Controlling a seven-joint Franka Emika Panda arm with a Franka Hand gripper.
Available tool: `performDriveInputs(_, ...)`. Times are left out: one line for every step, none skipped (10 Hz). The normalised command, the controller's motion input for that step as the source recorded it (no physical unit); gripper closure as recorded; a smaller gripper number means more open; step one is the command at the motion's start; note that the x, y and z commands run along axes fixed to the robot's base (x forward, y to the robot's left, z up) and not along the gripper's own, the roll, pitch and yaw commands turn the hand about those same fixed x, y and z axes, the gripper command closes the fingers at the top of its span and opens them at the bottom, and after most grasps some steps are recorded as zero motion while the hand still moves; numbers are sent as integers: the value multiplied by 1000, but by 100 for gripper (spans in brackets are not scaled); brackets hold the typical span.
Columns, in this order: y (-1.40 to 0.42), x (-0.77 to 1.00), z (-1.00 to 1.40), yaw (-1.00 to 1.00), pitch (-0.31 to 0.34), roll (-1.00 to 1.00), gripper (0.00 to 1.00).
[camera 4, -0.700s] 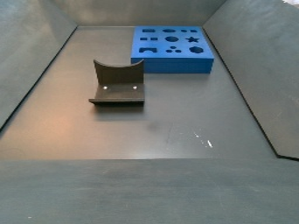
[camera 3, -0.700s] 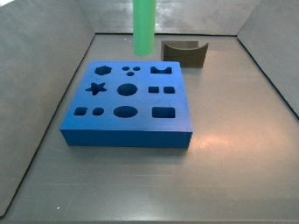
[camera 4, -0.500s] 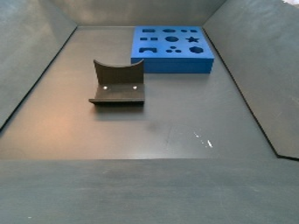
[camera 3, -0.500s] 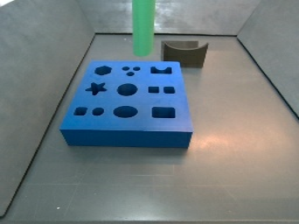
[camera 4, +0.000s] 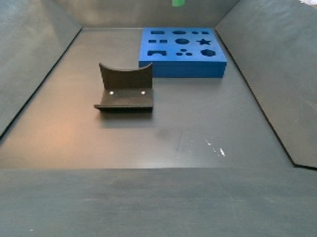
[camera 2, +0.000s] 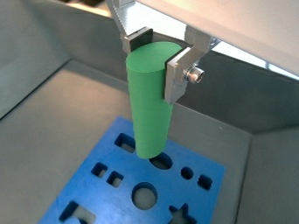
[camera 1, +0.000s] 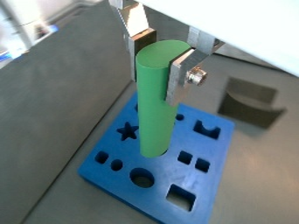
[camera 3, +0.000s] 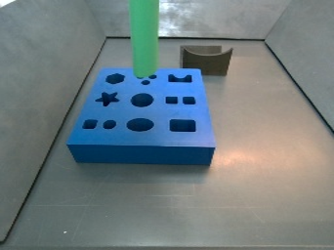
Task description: Insert the oval object.
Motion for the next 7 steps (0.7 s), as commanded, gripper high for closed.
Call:
performDriveInputs(-66, 0, -243, -1000, -19, 0, 100)
performDriveInputs(-43, 0, -200, -1000, -1, 0, 100)
performDriveInputs(-34, 0, -174, -1000, 0, 0, 100)
performDriveInputs(-31, 0, -171, -1000, 0, 0, 100)
performDriveInputs(-31, 0, -171, -1000, 0, 0, 100)
performDriveInputs(-29, 0, -174, -1000, 0, 0, 100)
performDriveInputs(-31, 0, -174, -1000, 0, 0, 100)
